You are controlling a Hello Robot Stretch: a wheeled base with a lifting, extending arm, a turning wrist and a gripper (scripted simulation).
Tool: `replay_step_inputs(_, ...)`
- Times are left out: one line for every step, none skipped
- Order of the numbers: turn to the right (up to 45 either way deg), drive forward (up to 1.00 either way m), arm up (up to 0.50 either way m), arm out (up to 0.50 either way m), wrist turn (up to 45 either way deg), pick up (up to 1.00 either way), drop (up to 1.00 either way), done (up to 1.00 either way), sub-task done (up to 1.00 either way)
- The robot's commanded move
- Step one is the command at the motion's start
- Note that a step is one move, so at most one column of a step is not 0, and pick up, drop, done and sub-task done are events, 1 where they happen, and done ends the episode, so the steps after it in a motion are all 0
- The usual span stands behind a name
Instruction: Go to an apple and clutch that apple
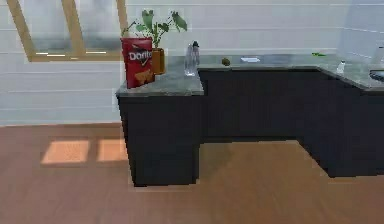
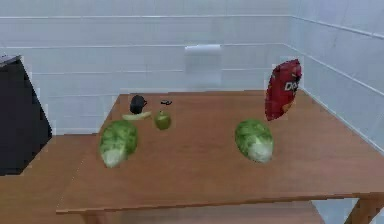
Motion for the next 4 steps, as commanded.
replay_step_inputs(45.0, 0.0, 0.0, 0.0, 0.0, 0.0, 0.0, 0.0, 0.0)
replay_step_inputs(12.0, 0.0, 0.0, 0.0, 0.0, 0.0, 0.0, 0.0, 0.0)
replay_step_inputs(0.0, 0.3, 0.0, 0.0, 0.0, 0.0, 0.0, 0.0, 0.0)
replay_step_inputs(-45.0, 0.0, 0.0, 0.0, 0.0, 0.0, 0.0, 0.0, 0.0)
